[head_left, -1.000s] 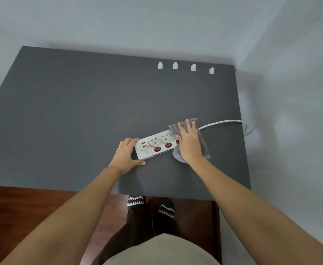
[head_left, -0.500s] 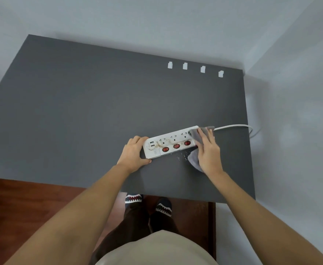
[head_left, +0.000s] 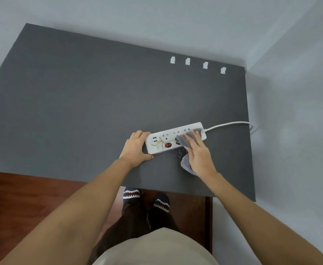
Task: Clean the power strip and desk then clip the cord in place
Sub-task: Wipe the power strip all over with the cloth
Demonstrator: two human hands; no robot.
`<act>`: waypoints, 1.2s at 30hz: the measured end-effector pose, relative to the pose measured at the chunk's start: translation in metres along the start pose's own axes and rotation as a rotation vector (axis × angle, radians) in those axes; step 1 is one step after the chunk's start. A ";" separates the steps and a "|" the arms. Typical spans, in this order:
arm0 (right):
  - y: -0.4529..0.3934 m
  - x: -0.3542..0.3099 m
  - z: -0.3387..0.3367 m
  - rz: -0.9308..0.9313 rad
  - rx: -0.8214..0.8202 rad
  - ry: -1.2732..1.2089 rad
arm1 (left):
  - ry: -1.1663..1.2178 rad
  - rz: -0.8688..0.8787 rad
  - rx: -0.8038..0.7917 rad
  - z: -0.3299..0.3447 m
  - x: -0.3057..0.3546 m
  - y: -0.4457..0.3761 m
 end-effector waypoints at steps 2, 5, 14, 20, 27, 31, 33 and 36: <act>-0.020 -0.018 0.008 0.064 0.030 0.005 | 0.001 0.003 0.006 0.001 0.000 0.001; -0.023 -0.043 0.041 -0.010 -0.086 0.070 | -0.005 -0.001 0.005 0.001 0.001 0.001; 0.023 -0.013 0.017 -0.183 -0.090 0.031 | 0.021 0.012 0.017 -0.001 0.001 0.002; -0.014 -0.053 0.052 -0.146 -0.111 0.131 | 0.069 0.012 0.028 -0.001 -0.002 0.003; 0.016 0.005 0.023 -0.306 -0.149 0.095 | 0.117 -0.002 0.056 0.002 -0.004 0.002; -0.005 -0.003 0.021 0.031 -0.028 0.054 | 0.093 0.000 0.058 0.003 -0.002 0.003; -0.001 -0.035 0.040 -0.072 -0.119 0.053 | 0.087 -0.001 0.064 0.005 -0.003 0.004; 0.014 -0.030 0.050 -0.368 -0.201 0.142 | 0.076 0.042 0.066 0.003 -0.001 0.005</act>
Point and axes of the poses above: each hand's wrist, its own y-axis away from the middle knuckle, its own z-axis out of the palm, x = y × z, the point moved 1 cm from there along -y, towards the middle knuckle, and after that the axes turned 14 degrees about z, right-handed, at the moved point
